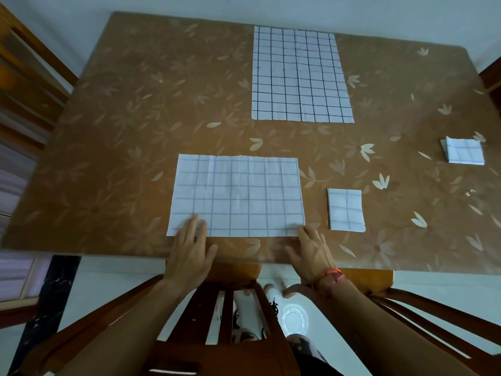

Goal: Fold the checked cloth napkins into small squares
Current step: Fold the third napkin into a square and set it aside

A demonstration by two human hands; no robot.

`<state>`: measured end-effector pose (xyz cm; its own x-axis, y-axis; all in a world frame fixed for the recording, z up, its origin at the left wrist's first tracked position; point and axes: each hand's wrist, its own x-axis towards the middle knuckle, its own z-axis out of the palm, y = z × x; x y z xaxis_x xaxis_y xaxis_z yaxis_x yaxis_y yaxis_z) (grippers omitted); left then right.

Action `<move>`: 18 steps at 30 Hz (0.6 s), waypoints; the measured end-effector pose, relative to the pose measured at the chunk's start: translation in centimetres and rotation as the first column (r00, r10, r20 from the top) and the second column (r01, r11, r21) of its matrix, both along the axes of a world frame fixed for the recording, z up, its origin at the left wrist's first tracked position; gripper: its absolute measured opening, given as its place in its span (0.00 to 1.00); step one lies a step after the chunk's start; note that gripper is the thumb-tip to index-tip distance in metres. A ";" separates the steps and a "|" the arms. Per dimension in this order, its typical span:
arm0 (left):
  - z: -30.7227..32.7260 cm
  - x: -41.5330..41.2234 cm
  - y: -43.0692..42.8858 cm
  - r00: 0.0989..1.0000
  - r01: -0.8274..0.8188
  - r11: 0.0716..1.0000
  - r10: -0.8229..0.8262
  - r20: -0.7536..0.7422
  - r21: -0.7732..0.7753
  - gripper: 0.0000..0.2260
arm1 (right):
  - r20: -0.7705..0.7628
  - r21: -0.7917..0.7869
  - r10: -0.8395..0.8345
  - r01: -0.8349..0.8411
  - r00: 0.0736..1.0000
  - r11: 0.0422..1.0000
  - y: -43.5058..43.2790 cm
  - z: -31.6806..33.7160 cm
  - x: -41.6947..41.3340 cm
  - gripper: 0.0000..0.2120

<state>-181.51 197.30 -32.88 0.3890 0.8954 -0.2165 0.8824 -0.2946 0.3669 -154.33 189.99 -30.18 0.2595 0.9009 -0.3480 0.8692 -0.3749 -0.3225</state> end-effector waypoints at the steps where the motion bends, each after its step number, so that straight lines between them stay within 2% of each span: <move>1: 0.2 1.0 0.0 1.000 0.016 1.000 -0.016 0.025 -0.007 0.32 | -0.037 -0.008 -0.051 0.051 0.998 0.999 0.6 0.4 0.2 0.25; 5: 0.6 4.1 -0.3 0.992 0.121 0.992 -0.122 0.038 0.020 0.24 | -0.158 -0.059 -0.268 0.261 0.950 0.963 2.9 0.6 1.4 0.24; 8: 0.5 5.2 -0.3 0.982 0.189 0.982 -0.189 0.001 0.015 0.25 | -0.195 -0.069 -0.382 0.376 0.903 0.924 4.1 1.0 2.0 0.15; 12: -0.1 5.4 -0.1 0.973 0.225 0.974 -0.225 -0.046 -0.019 0.26 | -0.233 -0.152 -0.528 0.505 0.817 0.849 5.3 1.9 2.9 0.17; 16: -0.4 5.3 0.0 0.976 0.215 0.977 -0.215 -0.020 -0.009 0.26 | -0.310 -0.259 -0.625 0.569 0.717 0.781 6.1 1.8 3.8 0.11; 18: -0.5 5.3 0.0 0.977 0.214 0.977 -0.214 -0.020 -0.012 0.25 | -0.355 -0.289 -0.655 0.589 0.667 0.755 6.4 1.6 4.0 0.11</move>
<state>-176.25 197.28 -33.39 0.5667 0.7897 -0.2350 0.8068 -0.4742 0.3524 -150.33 196.37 -28.56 0.5443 0.5160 -0.6614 0.2118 -0.8474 -0.4868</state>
